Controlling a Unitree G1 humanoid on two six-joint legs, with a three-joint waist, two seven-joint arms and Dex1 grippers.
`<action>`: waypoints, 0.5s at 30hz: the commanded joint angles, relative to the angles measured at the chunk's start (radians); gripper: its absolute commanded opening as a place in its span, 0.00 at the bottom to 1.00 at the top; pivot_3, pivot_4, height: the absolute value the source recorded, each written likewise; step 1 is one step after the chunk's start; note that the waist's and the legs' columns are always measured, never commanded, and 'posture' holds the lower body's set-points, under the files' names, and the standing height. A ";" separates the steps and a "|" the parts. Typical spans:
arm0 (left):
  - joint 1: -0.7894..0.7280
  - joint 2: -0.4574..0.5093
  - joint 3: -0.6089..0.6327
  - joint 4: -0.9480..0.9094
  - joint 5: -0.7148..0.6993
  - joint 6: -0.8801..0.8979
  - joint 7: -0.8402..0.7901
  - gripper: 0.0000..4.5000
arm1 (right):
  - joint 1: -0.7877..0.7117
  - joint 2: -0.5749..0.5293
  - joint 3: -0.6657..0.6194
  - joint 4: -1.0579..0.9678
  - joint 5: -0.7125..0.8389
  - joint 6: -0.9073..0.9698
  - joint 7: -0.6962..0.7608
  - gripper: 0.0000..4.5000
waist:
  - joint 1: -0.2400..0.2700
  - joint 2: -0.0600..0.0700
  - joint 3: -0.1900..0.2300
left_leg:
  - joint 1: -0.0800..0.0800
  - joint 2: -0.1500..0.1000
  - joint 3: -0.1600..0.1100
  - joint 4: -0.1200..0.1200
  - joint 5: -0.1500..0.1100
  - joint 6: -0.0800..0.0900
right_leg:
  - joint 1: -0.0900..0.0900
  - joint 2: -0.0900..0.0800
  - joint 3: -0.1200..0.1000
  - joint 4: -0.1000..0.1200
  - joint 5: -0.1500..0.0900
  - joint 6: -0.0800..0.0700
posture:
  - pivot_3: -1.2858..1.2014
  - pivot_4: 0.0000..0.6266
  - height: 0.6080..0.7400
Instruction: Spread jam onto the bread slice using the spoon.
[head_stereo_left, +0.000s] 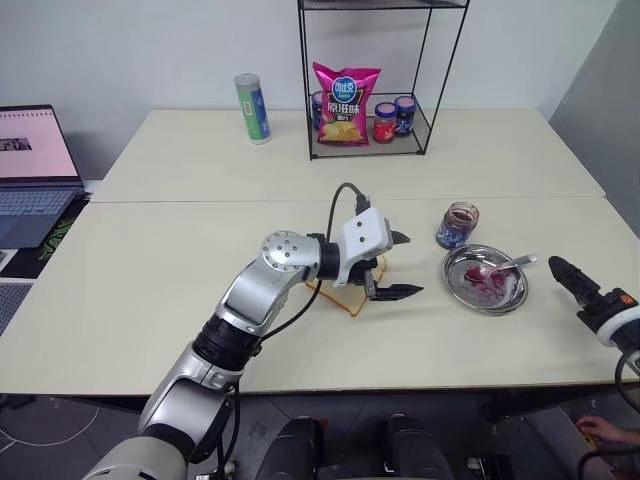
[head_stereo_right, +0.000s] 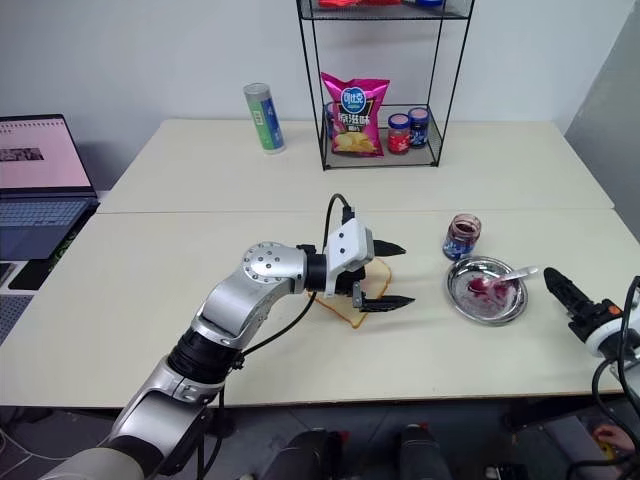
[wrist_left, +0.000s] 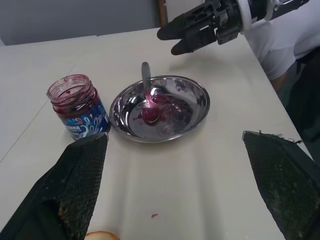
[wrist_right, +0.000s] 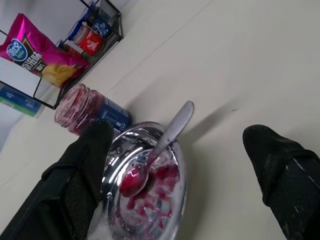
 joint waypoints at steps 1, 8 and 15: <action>0.025 0.020 0.017 -0.066 0.005 0.008 0.016 1.00 | -0.083 -0.010 0.053 0.147 -0.060 -0.073 0.074 1.00 | 0.000 0.000 0.000 | 0.000 0.000 0.000 0.000 0.000 0.000 | 0.000 0.000 0.000 0.000 0.000 0.000 | 0.52 0.24 1.00; 0.055 0.038 0.025 -0.136 -0.013 0.062 0.034 1.00 | -0.183 0.002 0.117 0.293 -0.143 -0.155 0.127 1.00 | 0.002 0.001 0.000 | -0.001 -0.001 -0.001 0.002 0.000 0.001 | 0.001 0.000 0.000 0.000 0.001 0.000 | 0.52 0.24 1.00; 0.052 0.057 0.034 -0.145 -0.010 0.081 0.041 1.00 | -0.209 0.021 0.139 0.324 -0.165 -0.177 0.151 1.00 | 0.002 0.001 0.000 | -0.001 -0.001 -0.001 0.002 0.000 0.001 | 0.001 0.000 0.000 0.000 0.001 0.001 | 0.52 0.24 1.00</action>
